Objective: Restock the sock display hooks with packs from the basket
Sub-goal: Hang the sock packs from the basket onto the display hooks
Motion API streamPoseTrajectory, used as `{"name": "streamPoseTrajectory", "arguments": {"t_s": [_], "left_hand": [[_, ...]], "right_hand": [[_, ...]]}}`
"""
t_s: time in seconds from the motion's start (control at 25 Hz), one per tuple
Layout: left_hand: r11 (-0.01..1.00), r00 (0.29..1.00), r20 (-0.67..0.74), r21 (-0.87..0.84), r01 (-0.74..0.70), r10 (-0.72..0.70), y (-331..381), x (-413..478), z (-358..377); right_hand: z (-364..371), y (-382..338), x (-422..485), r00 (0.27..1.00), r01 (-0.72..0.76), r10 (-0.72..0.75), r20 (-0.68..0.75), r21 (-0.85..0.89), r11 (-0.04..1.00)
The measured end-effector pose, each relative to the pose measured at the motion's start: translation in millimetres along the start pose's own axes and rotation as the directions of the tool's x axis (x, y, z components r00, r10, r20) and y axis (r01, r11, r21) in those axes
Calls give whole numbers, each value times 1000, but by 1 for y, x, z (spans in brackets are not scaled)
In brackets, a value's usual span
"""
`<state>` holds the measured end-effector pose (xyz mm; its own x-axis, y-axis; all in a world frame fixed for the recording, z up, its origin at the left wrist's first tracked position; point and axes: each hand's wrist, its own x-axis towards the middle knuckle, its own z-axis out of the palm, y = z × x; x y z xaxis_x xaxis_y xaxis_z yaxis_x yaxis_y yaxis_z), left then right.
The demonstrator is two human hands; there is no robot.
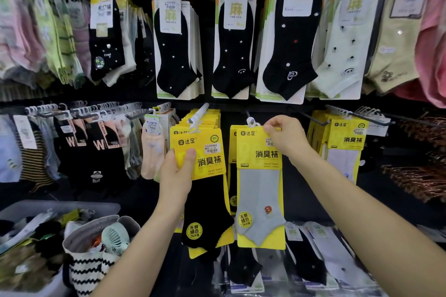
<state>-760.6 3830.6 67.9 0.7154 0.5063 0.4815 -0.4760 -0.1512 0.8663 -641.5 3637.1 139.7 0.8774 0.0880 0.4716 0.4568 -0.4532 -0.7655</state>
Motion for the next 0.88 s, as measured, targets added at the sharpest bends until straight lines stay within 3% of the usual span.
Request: {"name": "streamPoseTrajectory", "arguments": {"t_s": [0.4,0.56,0.68,0.8,0.88], "left_hand": [[1000,999,31,-21,-17,18,5,-2,6],[1000,1000,19,-3,-9,9,5,-1,13],[1000,999,34,16,-4,3,3,-5,24],[999,995,98,32,28,-31,1,-9,39],[997,987,154,67,23,-33,-1,-12,50]], "right_hand": [[10,-11,1,1000,13,-13,0,-19,1000],[9,-7,-2,998,57,-52,39,-135,989],[2,-2,-8,996,77,-84,-28,-190,979],[-6,-4,-20,972,215,-220,-79,-66,974],[-10,-11,-31,957,277,-279,80,36,960]]}}
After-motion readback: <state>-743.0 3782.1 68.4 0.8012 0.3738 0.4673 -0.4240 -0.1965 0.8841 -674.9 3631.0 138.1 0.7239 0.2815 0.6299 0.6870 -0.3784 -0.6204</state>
